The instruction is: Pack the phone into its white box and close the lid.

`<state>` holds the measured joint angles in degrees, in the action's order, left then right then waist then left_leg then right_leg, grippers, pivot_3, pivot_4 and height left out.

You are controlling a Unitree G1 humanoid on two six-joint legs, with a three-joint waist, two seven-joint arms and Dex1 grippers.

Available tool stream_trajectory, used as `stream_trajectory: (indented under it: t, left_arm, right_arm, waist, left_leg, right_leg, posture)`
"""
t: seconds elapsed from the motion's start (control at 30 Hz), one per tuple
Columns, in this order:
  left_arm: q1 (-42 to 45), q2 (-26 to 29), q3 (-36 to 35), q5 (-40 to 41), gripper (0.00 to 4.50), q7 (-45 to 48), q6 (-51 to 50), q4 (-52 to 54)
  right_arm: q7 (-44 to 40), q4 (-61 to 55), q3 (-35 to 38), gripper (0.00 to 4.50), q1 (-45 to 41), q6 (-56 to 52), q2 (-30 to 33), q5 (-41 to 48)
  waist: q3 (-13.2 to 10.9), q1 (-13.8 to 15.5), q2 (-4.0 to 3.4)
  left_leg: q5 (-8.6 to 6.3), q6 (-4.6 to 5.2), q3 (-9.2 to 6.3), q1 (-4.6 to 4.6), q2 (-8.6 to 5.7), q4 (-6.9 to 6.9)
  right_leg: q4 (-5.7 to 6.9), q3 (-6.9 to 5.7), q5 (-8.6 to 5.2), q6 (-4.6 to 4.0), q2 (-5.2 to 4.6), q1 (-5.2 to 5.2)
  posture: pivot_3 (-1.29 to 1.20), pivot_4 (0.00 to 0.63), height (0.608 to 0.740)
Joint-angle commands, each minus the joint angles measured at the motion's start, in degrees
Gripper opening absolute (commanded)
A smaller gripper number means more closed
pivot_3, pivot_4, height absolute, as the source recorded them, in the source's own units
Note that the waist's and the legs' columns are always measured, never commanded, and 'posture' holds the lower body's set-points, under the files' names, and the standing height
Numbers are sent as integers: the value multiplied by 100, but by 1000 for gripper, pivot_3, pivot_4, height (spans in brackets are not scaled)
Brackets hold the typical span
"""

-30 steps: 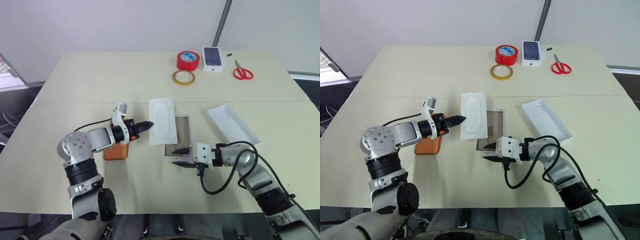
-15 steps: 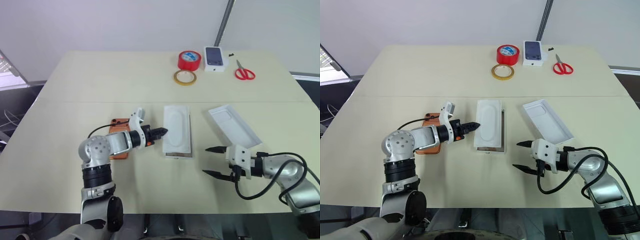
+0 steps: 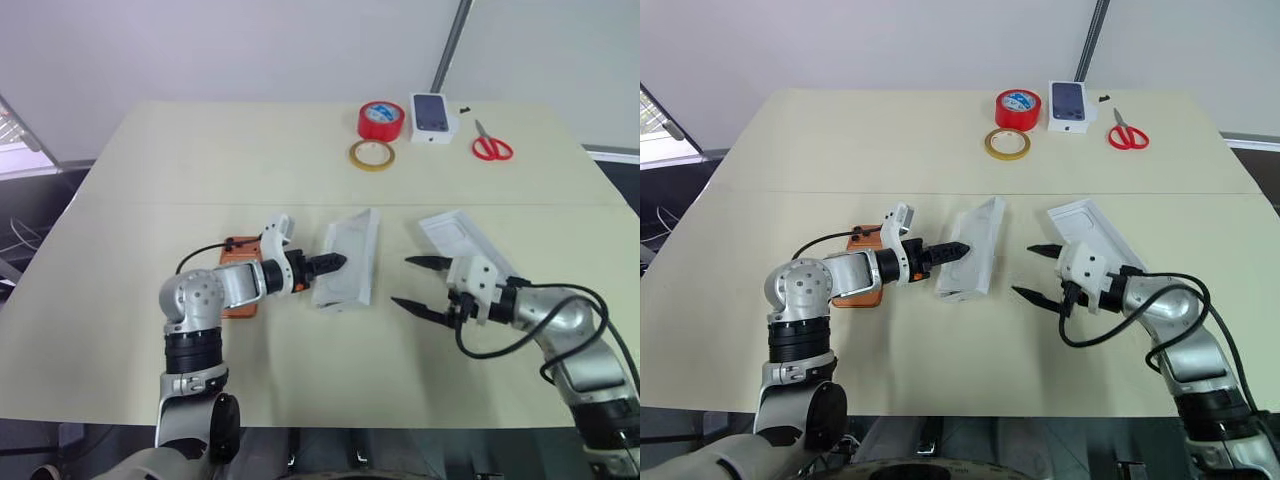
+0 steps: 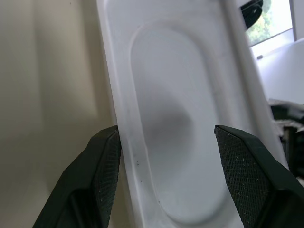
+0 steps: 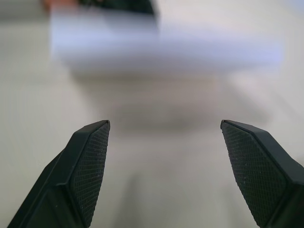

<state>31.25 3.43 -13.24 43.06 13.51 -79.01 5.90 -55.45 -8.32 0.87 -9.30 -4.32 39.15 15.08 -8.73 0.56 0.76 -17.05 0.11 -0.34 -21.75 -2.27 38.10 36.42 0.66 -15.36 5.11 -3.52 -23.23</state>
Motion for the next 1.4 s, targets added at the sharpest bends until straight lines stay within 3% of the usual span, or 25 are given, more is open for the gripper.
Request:
stream_trajectory:
  t: [0.03, 0.3, 0.5, 0.67, 0.8, 1.13, 1.4]
  left_arm:
    - [186, -71, -103, 218, 3359, 30, 91, 322]
    - [129, -22, -371, 495, 3390, 11, -40, 568]
    - [-594, 1202, 273, -520, 3390, 1315, 2445, 871]
    - [-843, 2011, 371, -794, 3390, 1854, 2897, 458]
    - [-887, 2168, 320, -871, 3390, 1914, 3142, 272]
    - [-1015, 2413, 140, -759, 3390, 2017, 3075, 121]
    - [-880, 2632, -7, -635, 3390, 2115, 2972, -171]
  right_arm:
    - [135, 204, -1, 3909, -366, -12, -159, 42]
    - [237, 660, -207, 54, -799, 204, -433, -167]
    - [464, 527, -831, 54, -998, -81, -885, -578]
    - [707, 706, -1641, 54, -1106, -42, -1018, -1515]
    - [435, 728, -1955, 54, -1040, -21, -749, -1832]
    - [-557, 229, -1855, 54, -974, -251, -532, -933]
    - [-1055, 373, -1785, 54, -813, 270, -56, -961]
  waist:
    - [0, 19, 1]
    - [0, 2, 0]
    - [-1, -141, -4]
    - [-1, -108, -4]
    - [-1, -96, -4]
    - [-1, -119, -3]
    - [-1, -114, -3]
  left_leg:
    - [0, 0, 0, -1, 0, 0]
    - [2, 0, 0, -25, -1, 1]
    - [16, -25, -1, -21, 2, -2]
    - [12, -18, -1, -28, 1, -1]
    - [8, -10, -1, -48, -1, 4]
    - [-8, 18, -2, -56, -1, 7]
    - [-9, 20, -1, -57, -1, 7]
  right_leg:
    - [0, 0, 0, 0, 0, 0]
    - [-3, -2, 0, 0, 0, -20]
    - [31, 0, -1, -2, 5, -38]
    - [31, 0, -1, -3, 0, -43]
    - [27, 0, -1, -3, -4, -55]
    - [52, 0, -1, -3, -5, -77]
    - [55, 0, -1, -3, -5, -81]
  posture:
    - [0, 150, 740]
    - [0, 150, 740]
    - [0, 150, 740]
    - [0, 150, 740]
    - [0, 150, 740]
    - [0, 150, 740]
    - [0, 150, 740]
